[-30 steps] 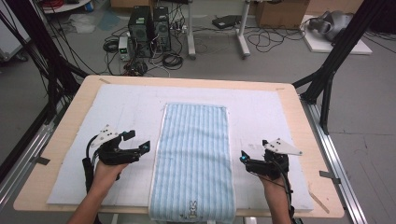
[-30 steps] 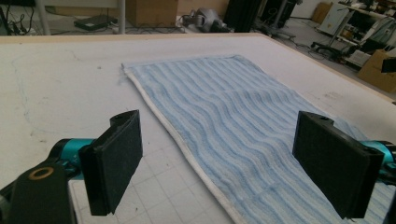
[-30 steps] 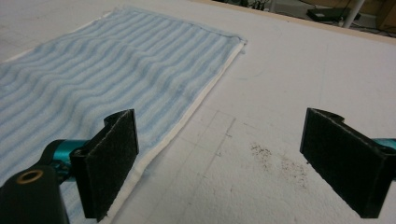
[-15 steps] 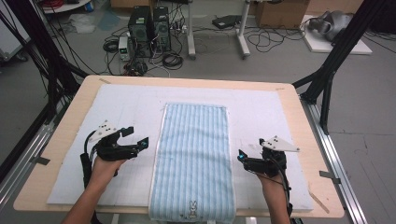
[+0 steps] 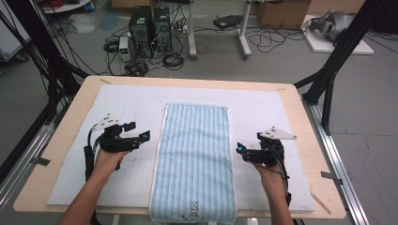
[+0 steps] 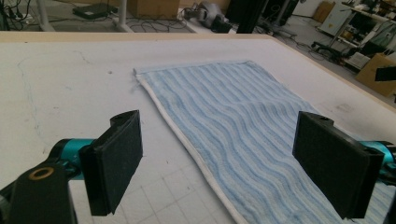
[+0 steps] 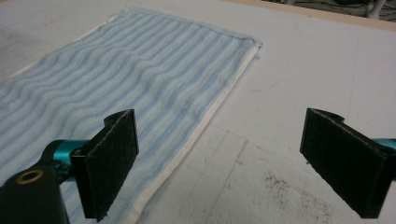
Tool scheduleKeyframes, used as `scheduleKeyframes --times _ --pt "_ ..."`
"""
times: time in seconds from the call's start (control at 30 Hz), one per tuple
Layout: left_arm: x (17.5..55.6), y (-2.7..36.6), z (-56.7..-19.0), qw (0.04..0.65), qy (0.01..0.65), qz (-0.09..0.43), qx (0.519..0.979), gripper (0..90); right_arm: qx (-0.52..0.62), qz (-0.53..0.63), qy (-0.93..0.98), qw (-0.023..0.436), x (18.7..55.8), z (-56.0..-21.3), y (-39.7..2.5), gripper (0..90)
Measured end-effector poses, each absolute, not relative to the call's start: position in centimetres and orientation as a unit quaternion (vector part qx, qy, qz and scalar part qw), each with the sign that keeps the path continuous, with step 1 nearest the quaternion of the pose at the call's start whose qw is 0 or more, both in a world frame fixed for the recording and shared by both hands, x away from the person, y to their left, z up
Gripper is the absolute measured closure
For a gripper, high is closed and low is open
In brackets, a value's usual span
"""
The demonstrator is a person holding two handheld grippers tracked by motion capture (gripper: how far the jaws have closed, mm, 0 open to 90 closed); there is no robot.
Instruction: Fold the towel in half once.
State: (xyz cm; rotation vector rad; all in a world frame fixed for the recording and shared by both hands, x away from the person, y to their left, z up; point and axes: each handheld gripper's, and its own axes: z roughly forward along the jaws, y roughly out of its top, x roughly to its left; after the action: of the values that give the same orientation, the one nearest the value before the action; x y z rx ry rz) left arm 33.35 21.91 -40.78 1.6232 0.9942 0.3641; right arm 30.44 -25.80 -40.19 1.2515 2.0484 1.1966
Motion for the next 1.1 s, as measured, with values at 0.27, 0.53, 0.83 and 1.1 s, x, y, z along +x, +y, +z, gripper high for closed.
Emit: scheduleKeyframes --times 0.27,0.53,0.83,1.1 --pt "35.2 21.4 -40.2 0.552 0.421 0.157 0.702 16.5 0.454 0.433 0.747 0.220 32.5 -39.9 -25.1 10.7" --pt "37.7 19.4 -40.7 0.525 0.437 0.171 0.710 20.0 0.459 0.416 0.756 0.211 34.6 -40.2 -24.0 10.9" --pt "39.8 17.2 -43.9 0.477 0.468 0.140 0.730 28.9 0.488 0.384 0.760 0.192 37.3 -42.0 -22.9 21.3" --pt "40.8 15.8 -45.1 0.452 0.471 0.127 0.747 43.6 0.499 0.373 0.761 0.181 38.9 -43.2 -21.2 42.6"
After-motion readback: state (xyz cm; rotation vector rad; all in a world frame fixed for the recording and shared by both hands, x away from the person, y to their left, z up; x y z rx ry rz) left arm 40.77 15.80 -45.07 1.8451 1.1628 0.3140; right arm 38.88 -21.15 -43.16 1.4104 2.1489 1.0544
